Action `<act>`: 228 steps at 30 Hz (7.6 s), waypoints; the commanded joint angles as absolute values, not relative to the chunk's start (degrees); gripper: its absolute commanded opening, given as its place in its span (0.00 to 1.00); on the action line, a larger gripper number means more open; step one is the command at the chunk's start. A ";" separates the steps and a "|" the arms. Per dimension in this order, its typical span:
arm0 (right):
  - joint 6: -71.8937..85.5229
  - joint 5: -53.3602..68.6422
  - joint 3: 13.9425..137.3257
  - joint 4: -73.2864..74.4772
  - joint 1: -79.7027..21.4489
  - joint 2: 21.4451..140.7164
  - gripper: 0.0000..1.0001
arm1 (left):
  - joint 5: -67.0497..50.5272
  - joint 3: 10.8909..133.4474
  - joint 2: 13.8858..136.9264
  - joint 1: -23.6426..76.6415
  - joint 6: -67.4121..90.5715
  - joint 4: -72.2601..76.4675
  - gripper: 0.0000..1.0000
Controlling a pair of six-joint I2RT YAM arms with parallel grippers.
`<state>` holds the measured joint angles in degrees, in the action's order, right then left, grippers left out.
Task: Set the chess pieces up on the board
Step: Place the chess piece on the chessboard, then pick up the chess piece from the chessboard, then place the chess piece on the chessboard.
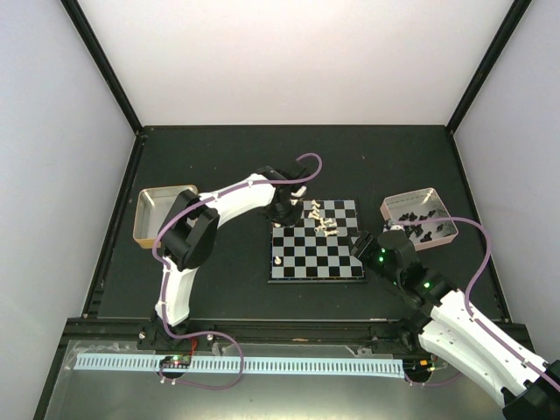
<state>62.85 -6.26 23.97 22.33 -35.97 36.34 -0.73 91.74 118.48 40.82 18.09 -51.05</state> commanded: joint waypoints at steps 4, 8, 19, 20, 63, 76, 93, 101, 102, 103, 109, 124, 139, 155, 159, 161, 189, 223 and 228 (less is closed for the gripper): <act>62.01 -6.77 23.73 21.65 -35.69 36.29 0.63 | -1.76 93.16 116.13 40.78 17.97 -52.47 0.19; 61.76 -7.05 23.93 21.91 -35.72 36.17 0.63 | -2.07 93.21 115.25 40.88 18.08 -52.31 0.21; 55.44 -7.45 26.61 21.51 -35.77 38.45 0.63 | -5.29 83.78 97.43 40.96 18.79 -43.02 0.33; 54.60 -7.51 27.27 21.57 -35.75 39.47 0.63 | -5.11 80.95 94.76 40.96 18.87 -41.31 0.34; 46.67 -15.92 59.53 36.87 -38.54 97.55 0.41 | 12.73 39.28 30.94 40.17 16.30 -18.31 0.80; 48.34 -16.29 57.11 34.64 -38.54 94.94 0.47 | 12.42 39.44 32.01 40.14 16.35 -18.57 0.80; 53.89 -16.30 49.71 33.18 -38.67 91.65 0.21 | 9.29 40.21 35.91 40.12 17.92 -17.35 0.82; 45.35 -16.83 43.41 22.82 -38.62 82.67 0.10 | -3.24 39.14 43.28 40.17 28.15 -12.41 0.83; 43.42 -16.34 42.28 20.74 -38.62 80.36 0.10 | -5.04 39.30 44.47 40.17 29.27 -11.79 0.84; 41.04 -15.31 41.02 17.95 -38.62 77.84 0.10 | -6.60 39.76 45.60 40.14 30.07 -11.48 0.83; 25.94 2.46 34.39 2.18 -38.65 63.81 0.09 | -14.60 44.29 49.93 39.88 31.93 -10.25 0.85; 16.54 47.18 30.58 -15.71 -38.59 48.78 0.09 | -39.05 50.76 53.66 39.41 39.01 -4.11 0.78; 18.35 53.52 32.34 -17.62 -38.62 51.32 0.10 | -50.59 54.08 60.40 40.12 37.29 -4.56 0.49; 19.81 52.23 32.85 -19.65 -38.63 53.62 0.10 | -52.04 54.67 61.22 40.50 29.59 -12.00 0.22; 20.11 52.30 32.91 -20.17 -38.60 54.26 0.10 | -51.90 54.82 61.67 40.47 28.34 -13.25 0.17; 20.21 52.31 33.02 -20.31 -38.65 54.40 0.11 | -51.70 54.93 61.85 40.46 28.10 -13.47 0.11; 33.05 1.44 22.89 -7.12 -38.63 48.90 0.75 | -1.15 46.61 72.87 43.10 21.76 -14.24 0.01; 37.62 0.59 20.28 -6.97 -38.58 49.26 0.75 | 6.43 41.45 88.26 46.19 22.64 -0.67 0.11; 37.79 0.70 20.54 -6.83 -38.58 49.31 0.75 | 6.39 40.78 87.46 46.16 22.83 -0.62 0.26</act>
<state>37.50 1.17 20.36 -6.35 -38.52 49.50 5.82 41.71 87.88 45.89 23.07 -1.43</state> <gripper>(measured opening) 0.752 0.206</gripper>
